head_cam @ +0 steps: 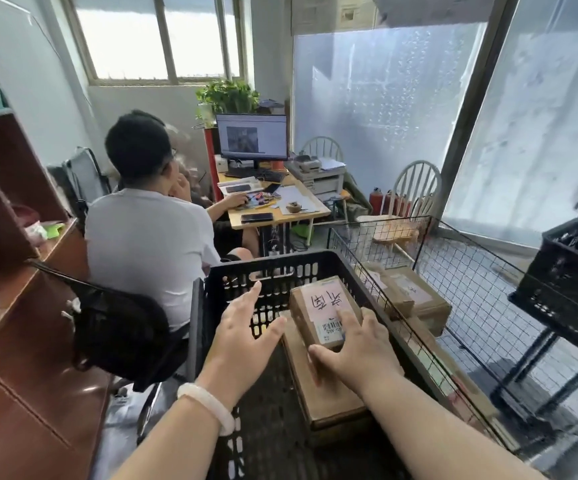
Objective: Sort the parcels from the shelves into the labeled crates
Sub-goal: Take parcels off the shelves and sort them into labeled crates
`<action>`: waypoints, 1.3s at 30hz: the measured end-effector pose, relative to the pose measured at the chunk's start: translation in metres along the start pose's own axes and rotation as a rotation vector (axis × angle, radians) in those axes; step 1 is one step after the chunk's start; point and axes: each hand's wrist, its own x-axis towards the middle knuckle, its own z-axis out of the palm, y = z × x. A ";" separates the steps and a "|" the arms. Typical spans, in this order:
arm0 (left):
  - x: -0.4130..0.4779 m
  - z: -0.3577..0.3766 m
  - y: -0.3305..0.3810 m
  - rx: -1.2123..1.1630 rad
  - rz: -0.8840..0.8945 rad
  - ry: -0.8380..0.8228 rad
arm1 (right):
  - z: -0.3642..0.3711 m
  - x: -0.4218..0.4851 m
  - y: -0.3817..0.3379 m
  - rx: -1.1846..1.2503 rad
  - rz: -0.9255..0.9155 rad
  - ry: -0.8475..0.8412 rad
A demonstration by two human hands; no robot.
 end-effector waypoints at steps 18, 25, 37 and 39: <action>0.050 0.006 -0.040 0.051 0.083 -0.132 | 0.070 0.096 -0.004 -0.322 0.005 -0.002; 0.054 0.015 -0.047 0.141 0.132 -0.169 | 0.056 0.110 -0.013 -0.428 -0.042 0.033; 0.060 0.053 -0.013 0.328 0.288 -0.258 | -0.033 0.018 0.012 -0.227 -0.203 0.178; 0.046 0.065 0.008 0.355 0.384 -0.261 | -0.050 -0.017 0.033 -0.241 -0.169 0.214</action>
